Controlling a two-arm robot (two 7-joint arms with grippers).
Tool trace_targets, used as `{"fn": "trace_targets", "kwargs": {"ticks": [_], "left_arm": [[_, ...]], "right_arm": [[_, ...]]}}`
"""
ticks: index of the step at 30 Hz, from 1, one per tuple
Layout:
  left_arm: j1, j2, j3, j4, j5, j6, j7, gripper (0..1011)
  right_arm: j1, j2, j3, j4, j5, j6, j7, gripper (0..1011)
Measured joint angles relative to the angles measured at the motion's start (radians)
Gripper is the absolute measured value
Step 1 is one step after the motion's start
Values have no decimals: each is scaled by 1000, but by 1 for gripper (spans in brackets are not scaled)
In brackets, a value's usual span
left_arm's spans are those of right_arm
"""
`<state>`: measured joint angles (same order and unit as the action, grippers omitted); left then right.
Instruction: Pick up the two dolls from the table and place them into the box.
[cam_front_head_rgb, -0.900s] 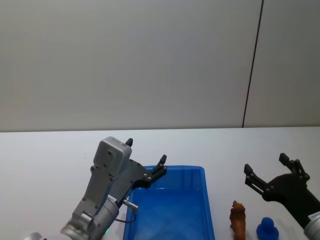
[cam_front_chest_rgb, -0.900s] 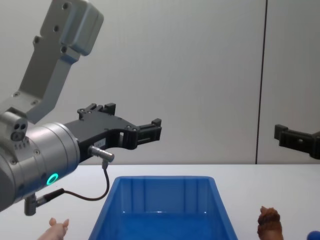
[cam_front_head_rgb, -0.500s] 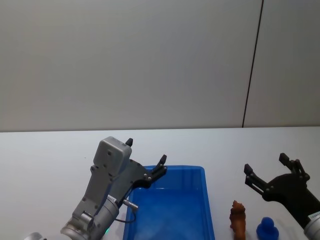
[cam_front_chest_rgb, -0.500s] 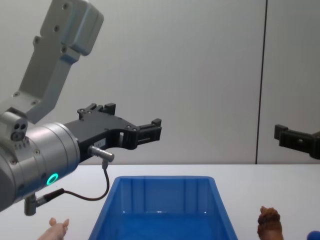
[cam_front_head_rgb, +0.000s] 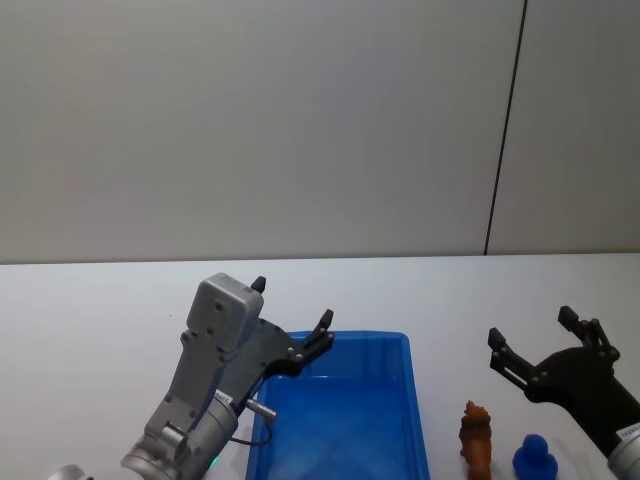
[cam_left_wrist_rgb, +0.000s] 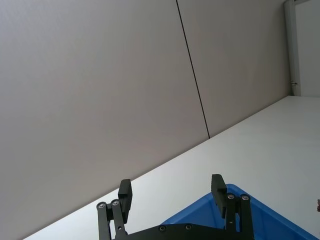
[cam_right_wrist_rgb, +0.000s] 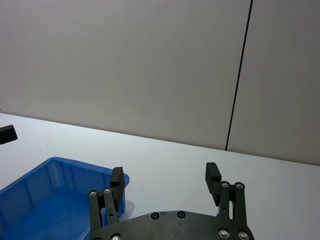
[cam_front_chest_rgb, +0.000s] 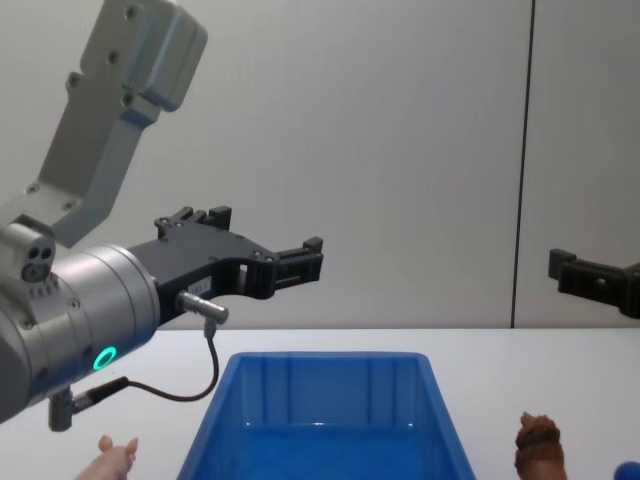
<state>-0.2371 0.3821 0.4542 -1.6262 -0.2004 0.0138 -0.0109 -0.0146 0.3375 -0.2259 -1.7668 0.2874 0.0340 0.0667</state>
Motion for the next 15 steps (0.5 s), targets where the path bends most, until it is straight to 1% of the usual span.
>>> {"fn": "trace_targets", "kwargs": {"ticks": [15], "left_arm": [[0, 0, 0, 0, 0, 0, 0, 1001]], "right_arm": [[0, 0, 0, 0, 0, 0, 0, 1001]]}}
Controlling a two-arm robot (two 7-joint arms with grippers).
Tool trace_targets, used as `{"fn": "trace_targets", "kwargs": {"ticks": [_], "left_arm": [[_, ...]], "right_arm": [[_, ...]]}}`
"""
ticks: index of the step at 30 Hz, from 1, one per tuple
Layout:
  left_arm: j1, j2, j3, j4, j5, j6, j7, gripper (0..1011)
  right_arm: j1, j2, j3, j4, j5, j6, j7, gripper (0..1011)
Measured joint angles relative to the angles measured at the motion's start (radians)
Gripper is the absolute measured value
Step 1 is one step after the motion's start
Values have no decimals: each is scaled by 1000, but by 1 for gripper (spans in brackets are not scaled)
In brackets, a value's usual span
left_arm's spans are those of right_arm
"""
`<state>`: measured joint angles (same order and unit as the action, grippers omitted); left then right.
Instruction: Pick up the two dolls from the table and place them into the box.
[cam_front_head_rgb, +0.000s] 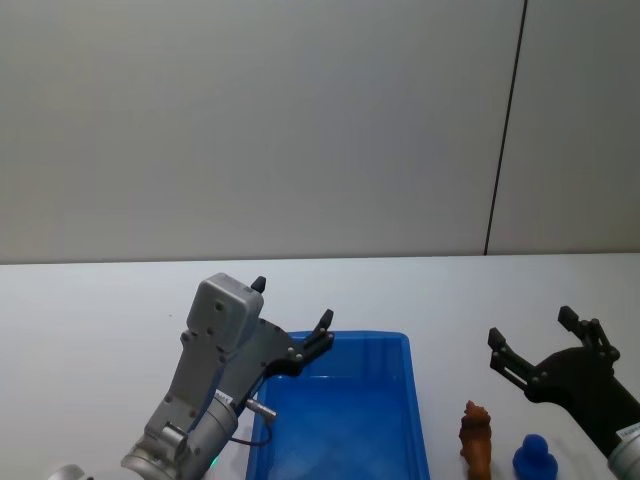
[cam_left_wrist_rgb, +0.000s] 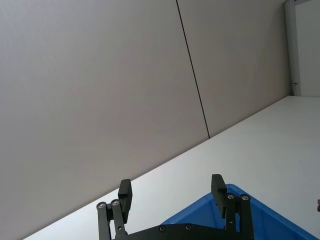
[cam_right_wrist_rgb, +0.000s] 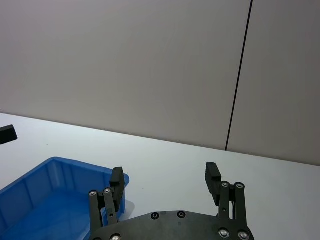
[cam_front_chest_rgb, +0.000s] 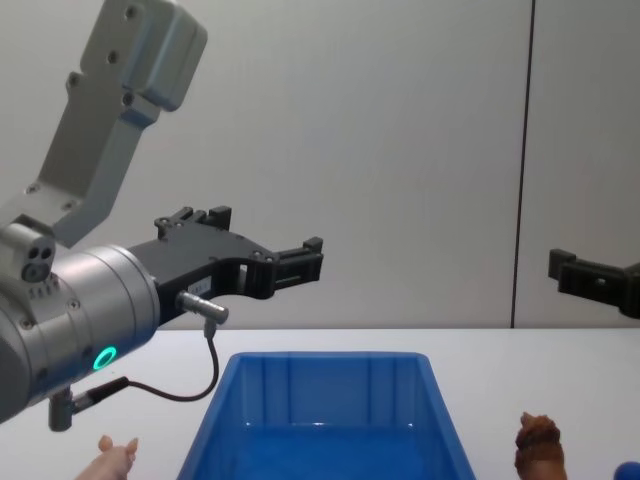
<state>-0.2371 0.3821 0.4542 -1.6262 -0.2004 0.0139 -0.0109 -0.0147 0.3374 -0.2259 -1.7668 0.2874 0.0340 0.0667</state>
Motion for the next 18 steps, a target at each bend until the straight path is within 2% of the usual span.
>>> {"fn": "trace_targets", "kwargs": {"ticks": [10, 18], "left_arm": [[0, 0, 0, 0, 0, 0, 0, 1001], [0, 0, 0, 0, 0, 0, 0, 1001]], "right_arm": [[-8, 5, 6, -3, 6, 10, -5, 1001], [-16, 9, 12, -3, 9, 46, -25, 1001]]}}
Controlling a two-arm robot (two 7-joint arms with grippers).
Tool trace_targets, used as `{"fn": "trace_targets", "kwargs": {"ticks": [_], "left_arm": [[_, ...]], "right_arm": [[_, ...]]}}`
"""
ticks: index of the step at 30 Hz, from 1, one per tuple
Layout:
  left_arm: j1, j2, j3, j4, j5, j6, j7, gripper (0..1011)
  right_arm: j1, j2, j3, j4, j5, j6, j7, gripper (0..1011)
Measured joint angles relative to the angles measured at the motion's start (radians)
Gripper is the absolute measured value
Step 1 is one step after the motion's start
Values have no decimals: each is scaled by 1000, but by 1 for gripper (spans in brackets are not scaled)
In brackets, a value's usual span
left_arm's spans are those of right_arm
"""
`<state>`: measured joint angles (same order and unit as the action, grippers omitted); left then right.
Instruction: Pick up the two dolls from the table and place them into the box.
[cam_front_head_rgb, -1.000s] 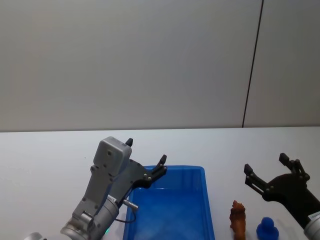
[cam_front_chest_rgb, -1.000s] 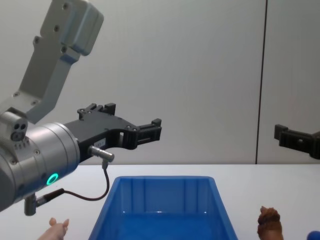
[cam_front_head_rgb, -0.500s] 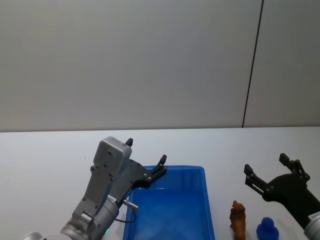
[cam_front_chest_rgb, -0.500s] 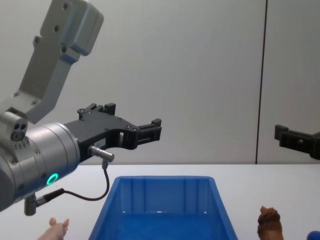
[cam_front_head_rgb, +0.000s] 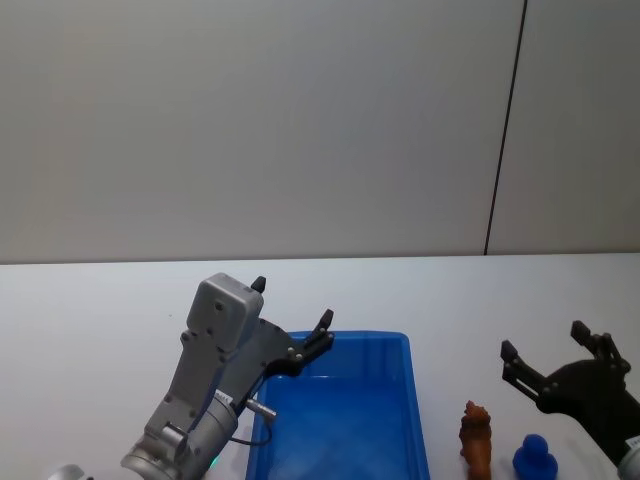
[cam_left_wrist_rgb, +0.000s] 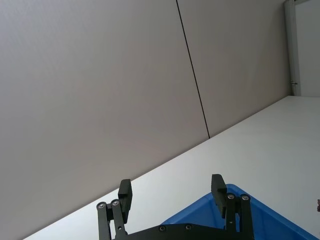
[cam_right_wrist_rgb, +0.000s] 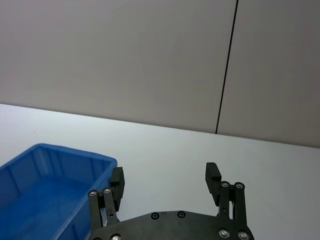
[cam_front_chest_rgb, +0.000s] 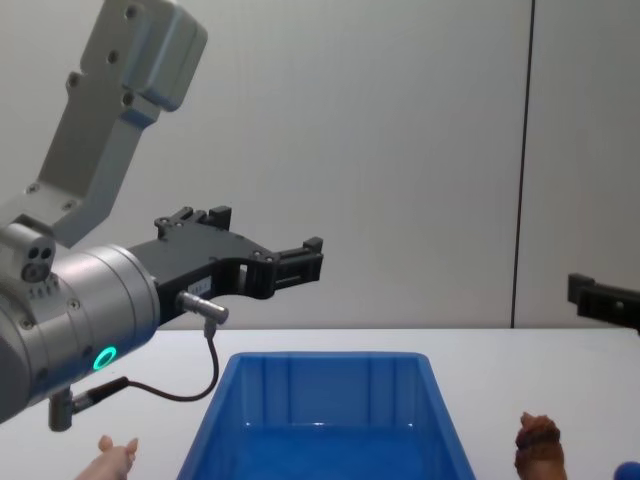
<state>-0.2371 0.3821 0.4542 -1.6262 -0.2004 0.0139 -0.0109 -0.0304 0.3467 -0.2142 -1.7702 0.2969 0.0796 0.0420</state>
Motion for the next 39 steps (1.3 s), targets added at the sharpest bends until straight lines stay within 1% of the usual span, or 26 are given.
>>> {"fn": "trace_targets", "kwargs": {"ticks": [3, 7, 11, 14, 19, 26, 36, 38, 39], "left_arm": [[0, 0, 0, 0, 0, 0, 0, 1001], [0, 0, 0, 0, 0, 0, 0, 1001], [0, 0, 0, 0, 0, 0, 0, 1001], [0, 0, 0, 0, 0, 0, 0, 1001], [0, 0, 0, 0, 0, 0, 0, 1001], [0, 0, 0, 0, 0, 0, 0, 1001], [0, 0, 0, 0, 0, 0, 0, 1001], [0, 0, 0, 0, 0, 0, 0, 1001], [0, 0, 0, 0, 0, 0, 0, 1001]], "right_arm": [[-3, 1, 2, 3, 0, 25, -12, 1001], [-4, 1, 3, 10, -4, 45, -18, 1001], [-5, -2, 2, 30, -17, 77, -29, 1001], [-5, -4, 1, 39, -21, 84, -31, 1001], [-1, -13, -3, 74, -37, 107, -37, 1001], [5, -25, -10, 115, -51, 117, -35, 1001], [12, -41, -21, 167, -67, 118, -20, 1001], [13, -45, -23, 178, -70, 117, -17, 950], [13, -45, -23, 181, -70, 116, -16, 942]]}}
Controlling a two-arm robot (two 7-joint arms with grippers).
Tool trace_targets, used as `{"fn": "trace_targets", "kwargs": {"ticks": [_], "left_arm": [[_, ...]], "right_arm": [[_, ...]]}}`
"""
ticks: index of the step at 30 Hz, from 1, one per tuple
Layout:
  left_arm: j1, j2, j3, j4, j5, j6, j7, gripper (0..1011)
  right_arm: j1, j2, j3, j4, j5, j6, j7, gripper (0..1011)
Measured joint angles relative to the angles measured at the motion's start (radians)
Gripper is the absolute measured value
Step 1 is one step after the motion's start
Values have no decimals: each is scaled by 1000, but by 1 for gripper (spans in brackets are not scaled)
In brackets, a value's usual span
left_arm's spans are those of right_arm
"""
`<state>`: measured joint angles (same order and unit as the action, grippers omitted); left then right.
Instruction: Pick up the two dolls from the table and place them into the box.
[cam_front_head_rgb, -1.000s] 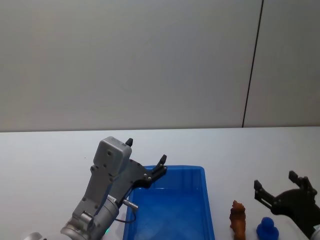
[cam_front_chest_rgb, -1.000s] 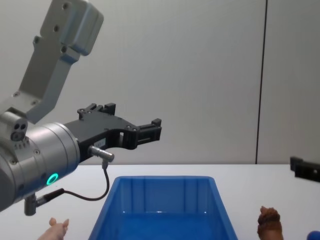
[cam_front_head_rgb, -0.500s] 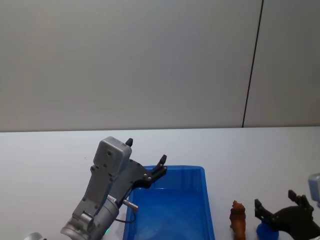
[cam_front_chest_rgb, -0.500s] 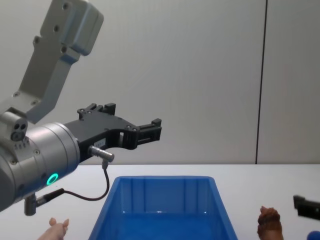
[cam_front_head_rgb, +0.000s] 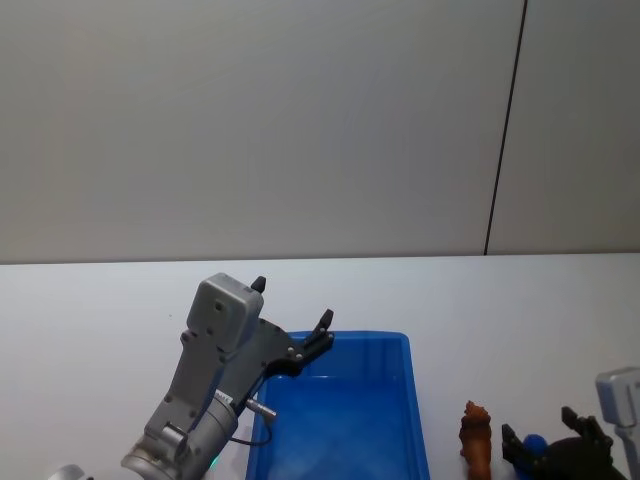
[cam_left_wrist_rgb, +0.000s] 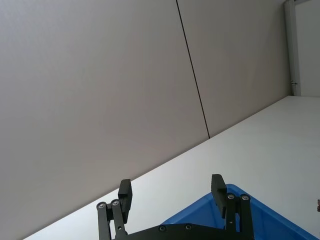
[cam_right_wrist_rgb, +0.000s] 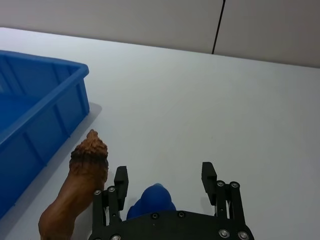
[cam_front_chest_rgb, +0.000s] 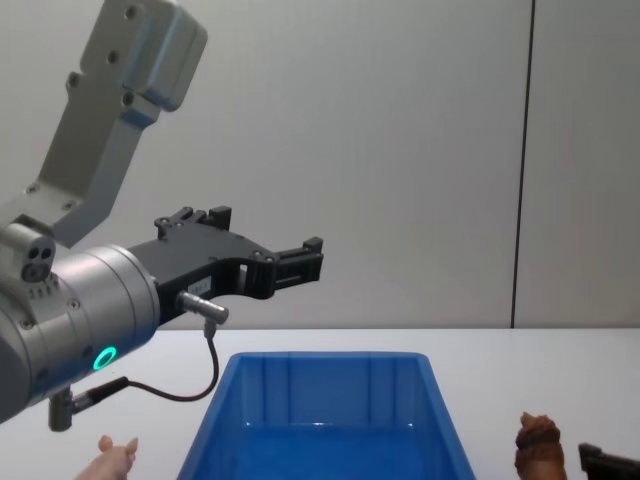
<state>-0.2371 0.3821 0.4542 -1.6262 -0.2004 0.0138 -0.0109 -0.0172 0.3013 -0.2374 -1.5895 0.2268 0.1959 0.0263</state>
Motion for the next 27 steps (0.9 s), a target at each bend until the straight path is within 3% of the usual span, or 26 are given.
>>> {"fn": "trace_targets", "kwargs": {"ticks": [9, 20, 27], "left_arm": [[0, 0, 0, 0, 0, 0, 0, 1001], [0, 0, 0, 0, 0, 0, 0, 1001], [0, 0, 0, 0, 0, 0, 0, 1001]], "right_arm": [[2, -10, -5, 35, -6, -12, 14, 728], [1, -15, -9, 54, -24, -42, 27, 343], [-3, -15, -10, 48, -43, -67, 34, 253]]}}
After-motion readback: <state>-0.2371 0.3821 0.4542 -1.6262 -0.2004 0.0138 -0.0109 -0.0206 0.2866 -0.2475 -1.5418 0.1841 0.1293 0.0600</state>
